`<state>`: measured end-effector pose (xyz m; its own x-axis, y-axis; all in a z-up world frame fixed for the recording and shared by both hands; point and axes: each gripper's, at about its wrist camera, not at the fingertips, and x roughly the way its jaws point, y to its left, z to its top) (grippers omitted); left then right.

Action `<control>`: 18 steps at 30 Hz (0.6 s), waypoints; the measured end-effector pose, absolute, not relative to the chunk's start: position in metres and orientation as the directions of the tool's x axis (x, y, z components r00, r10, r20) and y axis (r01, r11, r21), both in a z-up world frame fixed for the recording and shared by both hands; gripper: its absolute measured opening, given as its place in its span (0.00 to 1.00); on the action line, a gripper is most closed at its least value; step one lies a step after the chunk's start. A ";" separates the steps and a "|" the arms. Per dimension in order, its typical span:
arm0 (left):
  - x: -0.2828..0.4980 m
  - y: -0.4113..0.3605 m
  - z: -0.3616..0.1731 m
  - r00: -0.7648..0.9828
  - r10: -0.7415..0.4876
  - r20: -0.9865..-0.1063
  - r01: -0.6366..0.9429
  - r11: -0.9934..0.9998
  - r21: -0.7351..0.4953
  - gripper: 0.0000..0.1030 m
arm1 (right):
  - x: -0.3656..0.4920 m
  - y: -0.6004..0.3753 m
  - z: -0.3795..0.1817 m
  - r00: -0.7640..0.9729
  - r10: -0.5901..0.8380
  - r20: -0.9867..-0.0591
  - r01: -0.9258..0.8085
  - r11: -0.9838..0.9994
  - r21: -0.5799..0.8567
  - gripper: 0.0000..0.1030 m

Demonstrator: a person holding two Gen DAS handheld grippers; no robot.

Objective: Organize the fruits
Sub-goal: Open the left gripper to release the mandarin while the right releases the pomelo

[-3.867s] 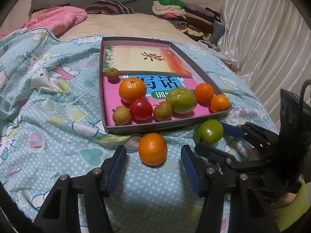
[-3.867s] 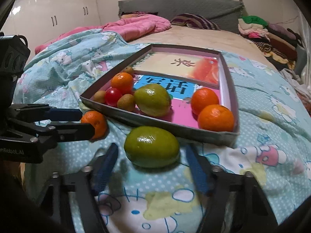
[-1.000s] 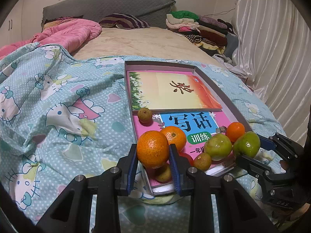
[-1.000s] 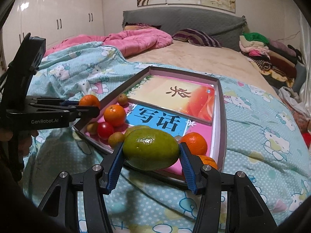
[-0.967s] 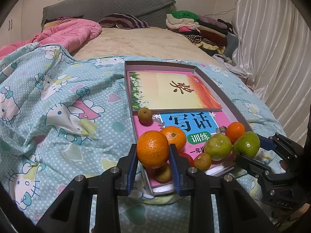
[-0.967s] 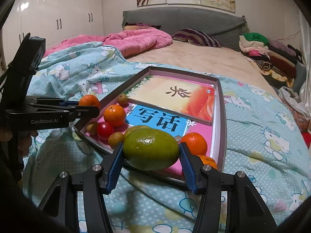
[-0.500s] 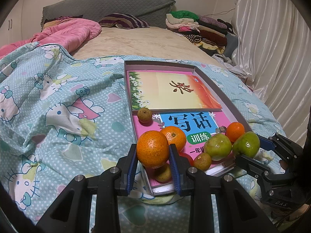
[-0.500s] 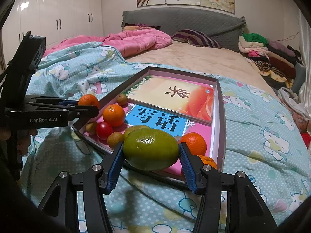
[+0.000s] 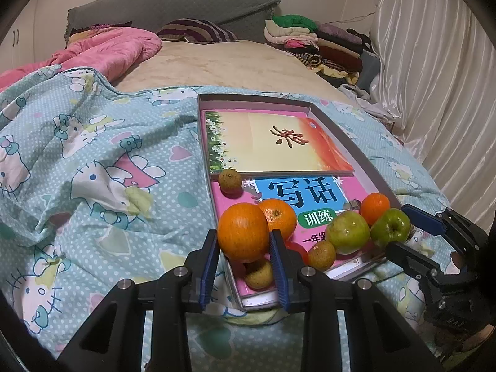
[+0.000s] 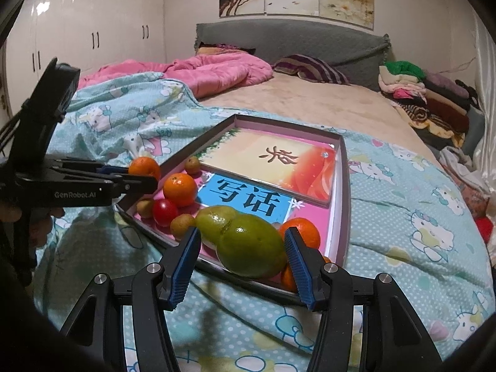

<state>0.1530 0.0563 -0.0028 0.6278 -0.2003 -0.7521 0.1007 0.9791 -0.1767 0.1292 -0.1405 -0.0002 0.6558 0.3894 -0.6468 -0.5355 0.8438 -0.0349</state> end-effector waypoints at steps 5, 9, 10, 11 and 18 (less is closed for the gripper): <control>0.154 0.057 -0.003 0.623 -0.207 -0.754 0.099 0.977 -0.187 0.32 | 0.129 -0.142 0.000 0.656 0.398 -0.641 -0.528 0.849 -0.013 0.56; 0.154 0.058 -0.003 0.623 -0.206 -0.754 0.099 0.978 -0.186 0.32 | 0.129 -0.144 0.001 0.663 0.395 -0.636 -0.520 0.854 -0.010 0.56; 0.154 0.058 -0.003 0.623 -0.208 -0.755 0.098 0.977 -0.188 0.32 | 0.128 -0.145 0.002 0.667 0.391 -0.634 -0.515 0.857 -0.014 0.56; 0.154 0.058 -0.003 0.621 -0.209 -0.755 0.098 0.977 -0.190 0.32 | 0.128 -0.145 0.002 0.669 0.391 -0.632 -0.514 0.857 -0.013 0.57; 0.149 0.056 0.003 0.627 -0.209 -0.750 0.105 0.977 -0.184 0.41 | 0.126 -0.152 0.007 0.690 0.385 -0.613 -0.493 0.870 -0.009 0.67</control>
